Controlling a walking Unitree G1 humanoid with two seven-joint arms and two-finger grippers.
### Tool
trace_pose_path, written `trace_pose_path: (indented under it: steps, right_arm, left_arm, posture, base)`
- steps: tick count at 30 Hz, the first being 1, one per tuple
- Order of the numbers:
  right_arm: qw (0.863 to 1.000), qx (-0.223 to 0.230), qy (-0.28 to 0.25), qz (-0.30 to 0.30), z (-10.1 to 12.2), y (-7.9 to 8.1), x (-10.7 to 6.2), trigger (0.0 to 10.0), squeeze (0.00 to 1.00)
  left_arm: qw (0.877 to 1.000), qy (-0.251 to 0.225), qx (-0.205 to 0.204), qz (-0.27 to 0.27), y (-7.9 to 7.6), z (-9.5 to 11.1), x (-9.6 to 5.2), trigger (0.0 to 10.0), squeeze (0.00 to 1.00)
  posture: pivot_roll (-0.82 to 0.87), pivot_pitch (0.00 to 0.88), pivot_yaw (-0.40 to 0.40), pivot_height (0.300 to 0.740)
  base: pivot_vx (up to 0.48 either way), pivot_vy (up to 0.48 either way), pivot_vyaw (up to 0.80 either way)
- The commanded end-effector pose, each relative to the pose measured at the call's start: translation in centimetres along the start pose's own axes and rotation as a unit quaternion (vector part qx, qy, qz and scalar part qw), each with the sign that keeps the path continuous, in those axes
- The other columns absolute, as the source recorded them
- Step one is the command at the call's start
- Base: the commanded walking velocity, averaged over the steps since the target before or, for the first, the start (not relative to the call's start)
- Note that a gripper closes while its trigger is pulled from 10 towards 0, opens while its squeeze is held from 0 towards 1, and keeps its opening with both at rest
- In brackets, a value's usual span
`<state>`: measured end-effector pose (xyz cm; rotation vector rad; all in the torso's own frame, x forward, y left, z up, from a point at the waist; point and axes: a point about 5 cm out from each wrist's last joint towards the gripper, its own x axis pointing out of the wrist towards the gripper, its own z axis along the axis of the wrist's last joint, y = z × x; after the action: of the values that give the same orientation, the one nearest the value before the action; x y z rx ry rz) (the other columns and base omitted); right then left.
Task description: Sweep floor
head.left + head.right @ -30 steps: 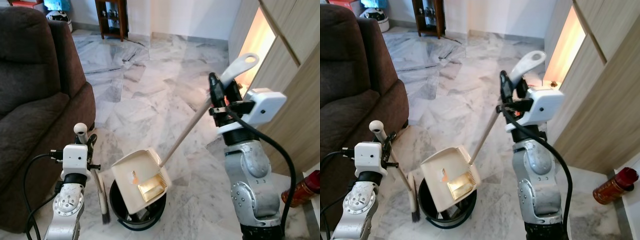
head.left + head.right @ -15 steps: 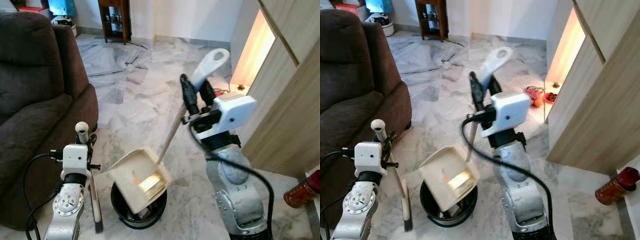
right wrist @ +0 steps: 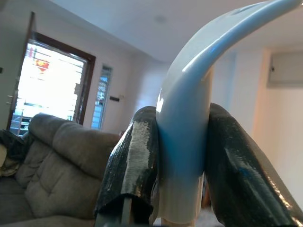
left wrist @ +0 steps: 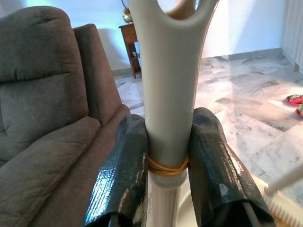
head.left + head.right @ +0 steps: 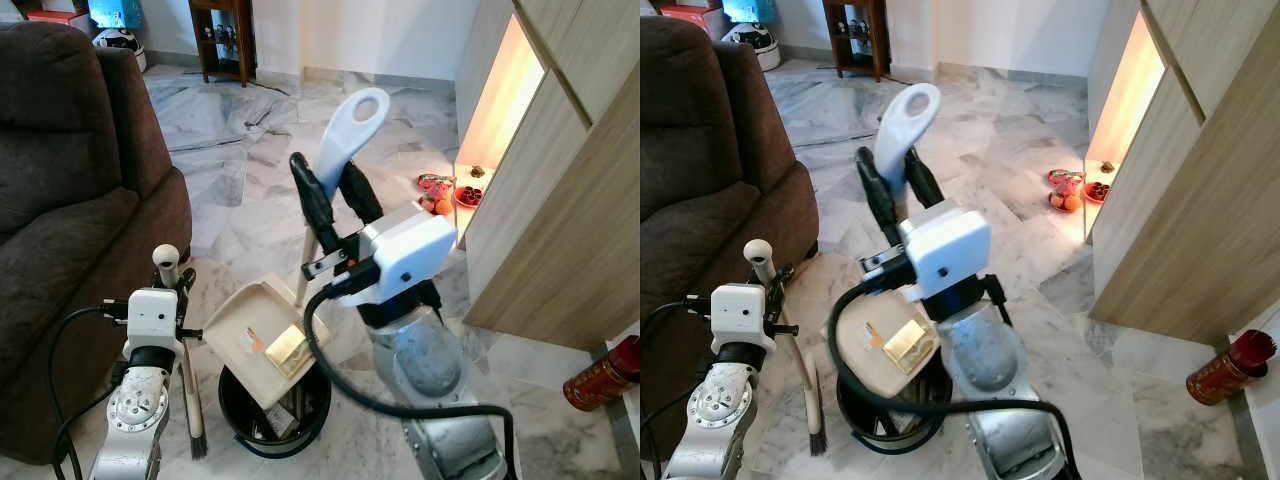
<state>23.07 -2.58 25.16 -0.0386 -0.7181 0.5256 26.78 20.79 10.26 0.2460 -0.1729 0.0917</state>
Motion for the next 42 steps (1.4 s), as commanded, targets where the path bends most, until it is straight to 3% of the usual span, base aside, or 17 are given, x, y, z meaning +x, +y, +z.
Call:
trace_pose_path:
  steps: [1, 8, 16, 30, 33, 36, 38, 41, 42]
  right_arm:
    - [0.997, -0.031, -0.068, 0.011, 2.4, 0.4, 0.2, 10.0, 0.0]
    - [0.992, -0.065, -0.093, 0.063, 3.0, 2.2, 0.0, 10.0, 0.0]
    - [0.987, -0.071, -0.107, 0.096, 3.5, 3.4, -0.4, 10.0, 0.0]
    - [0.986, -0.069, -0.102, 0.114, 3.3, 3.9, -0.7, 10.0, 0.0]
    - [0.989, -0.061, -0.092, 0.095, 3.0, 3.4, -0.6, 10.0, 0.0]
    - [0.994, -0.069, -0.069, 0.047, 2.2, 1.8, -0.1, 10.0, 0.0]
    - [0.993, -0.105, -0.05, 0.001, 1.2, -0.6, 0.5, 10.0, 0.0]
    - [0.989, -0.141, -0.036, -0.035, 0.5, -2.8, 0.7, 10.0, 0.0]
    - [0.984, -0.164, -0.022, -0.069, -0.1, -4.8, 0.8, 10.0, 0.0]
  left_arm:
    - [0.999, -0.033, 0.019, -0.007, 0.2, 1.1, 0.2, 10.0, 0.0]
    - [0.999, -0.034, 0.019, -0.009, 0.1, 1.1, 0.3, 10.0, 0.0]
    - [0.999, -0.035, 0.02, -0.011, 0.0, 1.1, 0.3, 10.0, 0.0]
    - [0.999, -0.036, 0.019, -0.012, -0.1, 1.1, 0.3, 10.0, 0.0]
    - [0.999, -0.036, 0.019, -0.012, -0.1, 1.1, 0.3, 10.0, 0.0]
    - [0.999, -0.035, 0.019, -0.012, -0.1, 1.1, 0.3, 10.0, 0.0]
    - [0.999, -0.036, 0.018, -0.012, -0.1, 1.1, 0.3, 10.0, 0.0]
    - [0.999, -0.036, 0.018, -0.012, -0.2, 1.1, 0.3, 10.0, 0.0]
    - [0.999, -0.036, 0.017, -0.012, -0.2, 1.1, 0.4, 10.0, 0.0]
  posture:
    - [0.03, 0.08, -0.008, 0.74]
    - [0.03, 0.08, -0.008, 0.74]
    - [0.03, 0.076, -0.008, 0.74]
    - [0.03, 0.075, -0.01, 0.74]
    - [0.03, 0.075, -0.01, 0.74]
    - [0.03, 0.075, -0.01, 0.74]
    - [0.03, 0.075, -0.01, 0.74]
    - [0.03, 0.078, -0.011, 0.74]
    - [0.03, 0.078, -0.01, 0.74]
  base:
    - [0.0, 0.0, 0.0]
    - [0.0, 0.0, 0.0]
    - [0.0, 0.0, 0.0]
    - [0.0, 0.0, 0.0]
    - [0.0, 0.0, 0.0]
    - [0.0, 0.0, 0.0]
    - [0.0, 0.0, 0.0]
    - [0.0, 0.0, 0.0]
    - [0.0, 0.0, 0.0]
